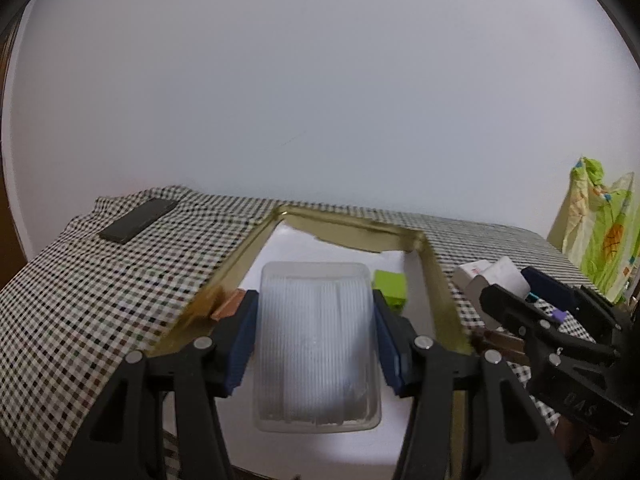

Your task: Organize rigid objects

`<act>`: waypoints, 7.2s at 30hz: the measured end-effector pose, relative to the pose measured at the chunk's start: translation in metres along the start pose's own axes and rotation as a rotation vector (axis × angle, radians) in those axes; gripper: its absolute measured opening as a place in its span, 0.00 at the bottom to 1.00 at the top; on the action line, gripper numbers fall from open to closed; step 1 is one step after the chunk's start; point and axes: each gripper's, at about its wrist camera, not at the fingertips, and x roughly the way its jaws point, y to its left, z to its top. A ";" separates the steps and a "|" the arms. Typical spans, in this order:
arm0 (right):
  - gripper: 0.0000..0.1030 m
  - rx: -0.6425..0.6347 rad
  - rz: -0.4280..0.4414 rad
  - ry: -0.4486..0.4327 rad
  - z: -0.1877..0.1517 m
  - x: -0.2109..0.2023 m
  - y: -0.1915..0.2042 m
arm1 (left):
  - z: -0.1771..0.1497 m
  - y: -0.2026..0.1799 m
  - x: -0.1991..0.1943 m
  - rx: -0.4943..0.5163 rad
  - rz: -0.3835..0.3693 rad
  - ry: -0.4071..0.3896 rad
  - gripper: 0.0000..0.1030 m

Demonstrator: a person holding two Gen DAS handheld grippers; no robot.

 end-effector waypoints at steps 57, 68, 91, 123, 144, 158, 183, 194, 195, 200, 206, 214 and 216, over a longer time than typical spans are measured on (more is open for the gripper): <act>0.74 -0.046 0.025 0.258 -0.023 -0.004 -0.063 | -0.006 -0.042 0.011 0.029 0.008 0.035 1.00; 0.65 -0.058 0.079 0.388 -0.028 0.022 -0.059 | -0.006 -0.041 0.012 0.026 0.009 0.038 1.00; 0.26 -0.082 0.013 0.231 -0.029 -0.005 -0.060 | -0.005 -0.071 0.009 0.074 -0.015 0.034 1.00; 0.27 0.245 -0.273 0.081 -0.040 -0.036 -0.158 | -0.016 -0.214 0.082 0.264 -0.229 0.241 1.00; 0.27 0.216 -0.295 0.076 -0.038 -0.039 -0.152 | -0.018 -0.224 0.110 0.274 -0.294 0.369 0.64; 0.27 0.200 -0.310 0.024 -0.037 -0.048 -0.147 | -0.013 -0.205 0.079 0.264 -0.261 0.229 0.63; 0.27 0.158 -0.304 -0.061 -0.032 -0.054 -0.120 | -0.012 -0.172 0.023 0.200 -0.178 0.001 0.63; 0.27 0.133 -0.300 -0.116 -0.032 -0.059 -0.105 | -0.012 -0.167 0.012 0.166 -0.162 -0.055 0.63; 0.27 0.131 -0.301 -0.118 -0.032 -0.059 -0.103 | -0.012 -0.166 0.010 0.165 -0.161 -0.061 0.63; 0.27 0.119 -0.300 -0.132 -0.031 -0.061 -0.095 | -0.013 -0.160 0.004 0.159 -0.156 -0.089 0.63; 0.27 0.107 -0.291 -0.142 -0.030 -0.061 -0.085 | -0.014 -0.153 -0.001 0.152 -0.151 -0.112 0.63; 0.27 0.097 -0.280 -0.147 -0.029 -0.059 -0.074 | -0.015 -0.142 -0.008 0.137 -0.144 -0.131 0.63; 0.27 0.096 -0.277 -0.148 -0.029 -0.058 -0.072 | -0.015 -0.140 -0.008 0.134 -0.145 -0.132 0.63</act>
